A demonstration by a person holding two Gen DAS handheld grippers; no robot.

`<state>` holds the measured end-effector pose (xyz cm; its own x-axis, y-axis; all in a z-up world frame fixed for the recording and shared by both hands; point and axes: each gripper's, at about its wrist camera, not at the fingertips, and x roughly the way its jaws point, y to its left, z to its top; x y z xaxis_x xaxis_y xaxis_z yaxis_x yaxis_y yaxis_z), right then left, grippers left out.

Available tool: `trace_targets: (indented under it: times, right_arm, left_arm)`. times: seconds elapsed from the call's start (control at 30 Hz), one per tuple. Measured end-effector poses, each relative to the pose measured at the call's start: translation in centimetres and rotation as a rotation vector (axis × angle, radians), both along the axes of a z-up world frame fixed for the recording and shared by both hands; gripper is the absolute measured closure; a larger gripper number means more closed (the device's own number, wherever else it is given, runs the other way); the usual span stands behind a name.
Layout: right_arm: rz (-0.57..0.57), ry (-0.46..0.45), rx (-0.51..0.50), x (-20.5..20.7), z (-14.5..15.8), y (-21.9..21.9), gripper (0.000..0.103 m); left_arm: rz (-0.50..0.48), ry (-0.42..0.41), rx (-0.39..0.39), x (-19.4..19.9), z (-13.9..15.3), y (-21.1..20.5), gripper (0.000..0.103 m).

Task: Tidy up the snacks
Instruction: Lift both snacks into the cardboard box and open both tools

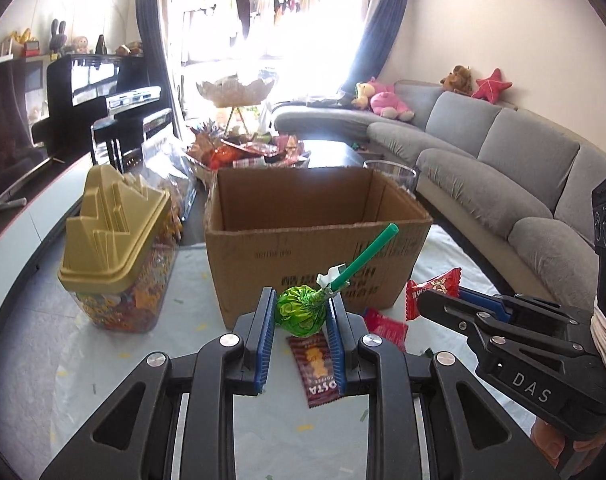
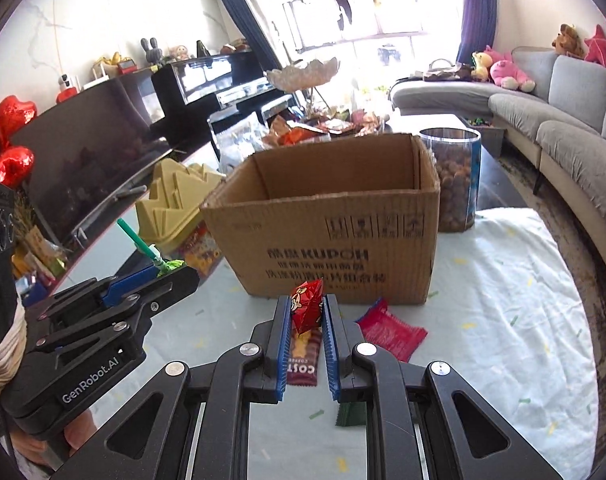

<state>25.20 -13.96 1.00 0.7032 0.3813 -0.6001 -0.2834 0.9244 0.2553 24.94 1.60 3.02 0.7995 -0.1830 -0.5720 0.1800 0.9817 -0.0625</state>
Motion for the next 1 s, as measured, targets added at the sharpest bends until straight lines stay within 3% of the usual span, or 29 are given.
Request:
trace_targets:
  times: [0.47, 0.73, 1.0]
  right_arm:
    - [-0.003, -0.09, 0.002, 2.8, 4.9, -0.7, 0.087]
    - [-0.01, -0.122, -0.024, 5.6, 6.8, -0.4, 0.087]
    - [-0.012, -0.12, -0.047, 8.8, 6.9, -0.1, 0.087]
  left_arm:
    - [0.003, -0.083, -0.003, 3.2, 4.5, -0.4, 0.078]
    - [0.011, -0.057, -0.012, 7.1, 5.2, -0.4, 0.078]
    - [0.026, -0.017, -0.012, 10.3, 4.3, -0.4, 0.078]
